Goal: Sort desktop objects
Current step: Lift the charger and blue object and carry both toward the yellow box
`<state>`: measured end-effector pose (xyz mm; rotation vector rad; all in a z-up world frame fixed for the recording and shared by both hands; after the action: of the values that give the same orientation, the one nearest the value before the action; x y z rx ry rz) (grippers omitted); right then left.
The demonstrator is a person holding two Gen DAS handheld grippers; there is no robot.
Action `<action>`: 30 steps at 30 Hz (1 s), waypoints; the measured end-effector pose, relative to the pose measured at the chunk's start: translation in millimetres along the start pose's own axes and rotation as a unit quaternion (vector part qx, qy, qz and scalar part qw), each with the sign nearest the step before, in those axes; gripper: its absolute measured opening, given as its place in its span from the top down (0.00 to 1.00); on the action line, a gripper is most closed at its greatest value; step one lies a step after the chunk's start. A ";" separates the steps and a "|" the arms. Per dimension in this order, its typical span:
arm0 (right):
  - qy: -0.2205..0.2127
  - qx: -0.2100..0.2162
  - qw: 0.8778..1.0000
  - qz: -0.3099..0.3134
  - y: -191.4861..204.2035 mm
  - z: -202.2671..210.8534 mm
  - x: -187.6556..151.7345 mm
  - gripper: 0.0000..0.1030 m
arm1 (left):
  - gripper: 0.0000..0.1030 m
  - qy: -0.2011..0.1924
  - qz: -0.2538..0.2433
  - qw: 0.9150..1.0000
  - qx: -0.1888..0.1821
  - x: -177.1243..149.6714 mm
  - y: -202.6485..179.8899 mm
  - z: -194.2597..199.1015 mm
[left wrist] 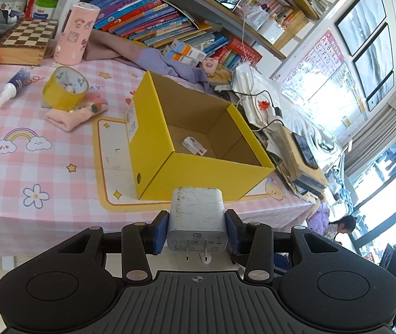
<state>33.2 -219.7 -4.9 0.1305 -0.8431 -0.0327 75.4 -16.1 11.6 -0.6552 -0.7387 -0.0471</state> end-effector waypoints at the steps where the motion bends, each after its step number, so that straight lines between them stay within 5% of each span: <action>1: 0.000 0.000 1.000 0.000 -0.6 0.0 0.0 0.72 | 0.59 0.000 0.000 1.000 0.001 0.2 -0.1 0.0; 30: -0.003 -0.007 1.000 -0.004 -18.3 -18.3 26.0 0.72 | 0.59 -0.017 -0.022 1.000 0.000 21.9 -11.6 -28.6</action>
<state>64.6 -238.1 0.0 0.1203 -0.8490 -0.0478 106.2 -37.7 16.1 -0.6405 -0.7854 -0.0762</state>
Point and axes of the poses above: each gripper's, at about its wrist camera, not at the fingertips, and z roughly against the way its jaws point, y to its left, x to its top, the point moved 2 cm from there along -z, roughly the way its jaws point, and after that the axes turned 3 degrees about -y, right-handed, at the moved point
